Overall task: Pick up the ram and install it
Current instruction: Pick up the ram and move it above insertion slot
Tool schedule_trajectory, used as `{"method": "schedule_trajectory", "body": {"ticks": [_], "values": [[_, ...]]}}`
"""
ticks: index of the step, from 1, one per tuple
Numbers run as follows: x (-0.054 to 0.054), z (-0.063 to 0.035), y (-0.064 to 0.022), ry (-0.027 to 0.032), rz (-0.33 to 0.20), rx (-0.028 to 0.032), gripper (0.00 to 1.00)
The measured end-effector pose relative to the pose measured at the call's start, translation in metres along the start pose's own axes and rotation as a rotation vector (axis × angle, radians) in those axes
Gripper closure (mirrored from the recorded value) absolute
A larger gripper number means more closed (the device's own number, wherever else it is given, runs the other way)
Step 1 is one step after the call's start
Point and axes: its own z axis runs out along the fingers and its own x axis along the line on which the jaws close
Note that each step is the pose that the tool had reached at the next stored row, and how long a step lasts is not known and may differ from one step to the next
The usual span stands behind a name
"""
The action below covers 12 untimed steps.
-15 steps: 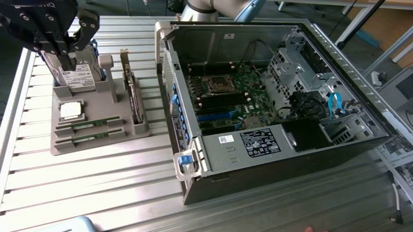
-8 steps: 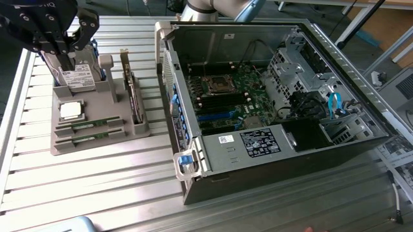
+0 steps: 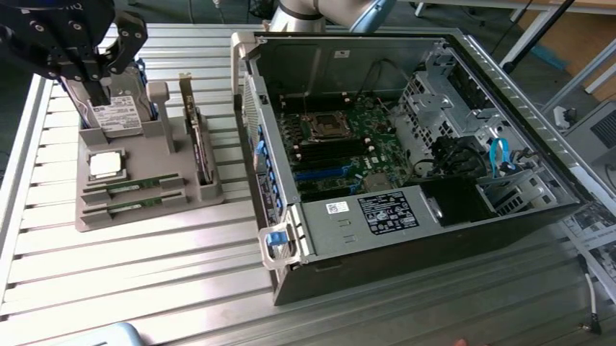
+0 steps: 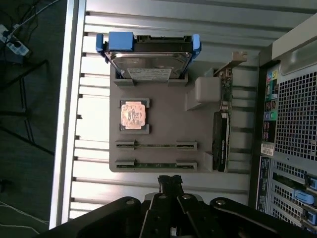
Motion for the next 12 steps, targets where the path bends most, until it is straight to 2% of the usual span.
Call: {"method": "schedule_trajectory", "body": {"ticks": [12], "values": [[0.0, 0.0, 0.0, 0.0207, -0.121, -0.0027, 0.89]]}}
